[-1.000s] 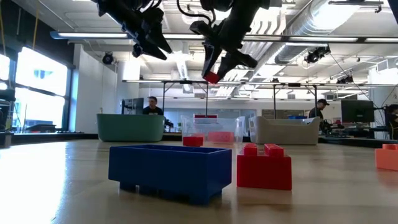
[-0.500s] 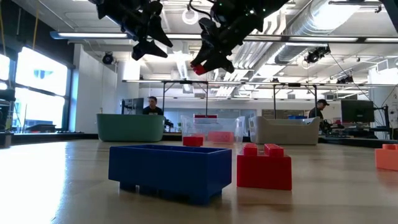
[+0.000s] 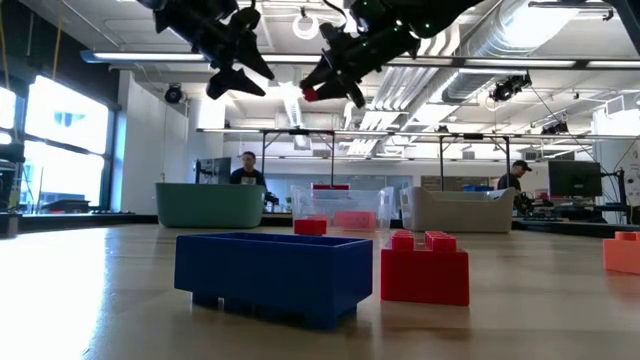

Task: Sort & place blocks by color
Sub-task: Put the red game piece into the blue bin

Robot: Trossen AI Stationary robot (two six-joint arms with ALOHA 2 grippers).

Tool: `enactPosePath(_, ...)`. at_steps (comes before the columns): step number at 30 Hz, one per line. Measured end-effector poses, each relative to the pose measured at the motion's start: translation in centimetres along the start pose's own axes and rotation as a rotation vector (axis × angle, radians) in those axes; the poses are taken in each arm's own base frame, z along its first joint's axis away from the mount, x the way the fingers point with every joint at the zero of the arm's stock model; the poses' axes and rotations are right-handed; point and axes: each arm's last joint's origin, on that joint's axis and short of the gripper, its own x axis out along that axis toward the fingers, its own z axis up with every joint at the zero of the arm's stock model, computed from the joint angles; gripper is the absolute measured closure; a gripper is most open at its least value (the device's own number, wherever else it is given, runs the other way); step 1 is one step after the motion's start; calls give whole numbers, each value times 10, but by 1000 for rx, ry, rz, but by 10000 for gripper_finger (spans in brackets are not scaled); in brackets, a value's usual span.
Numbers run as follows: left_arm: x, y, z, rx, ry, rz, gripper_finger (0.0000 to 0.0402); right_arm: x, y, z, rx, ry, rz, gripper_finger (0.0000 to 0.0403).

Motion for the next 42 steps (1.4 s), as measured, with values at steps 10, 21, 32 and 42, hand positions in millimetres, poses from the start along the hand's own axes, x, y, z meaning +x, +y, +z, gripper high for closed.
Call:
enactPosePath(10,-6,4,6,11,-16,-227,206,-5,0,16,140,-84,235,289)
enactPosePath(21,0,-6,5,458,-62,-162,206,-5,7,18,377,-29,368,289)
enactPosePath(32,9,-28,2,726,-78,-81,206,-5,11,16,464,17,414,289)
enactPosePath(42,8,-31,9,748,-157,-84,206,-5,13,16,478,55,467,289)
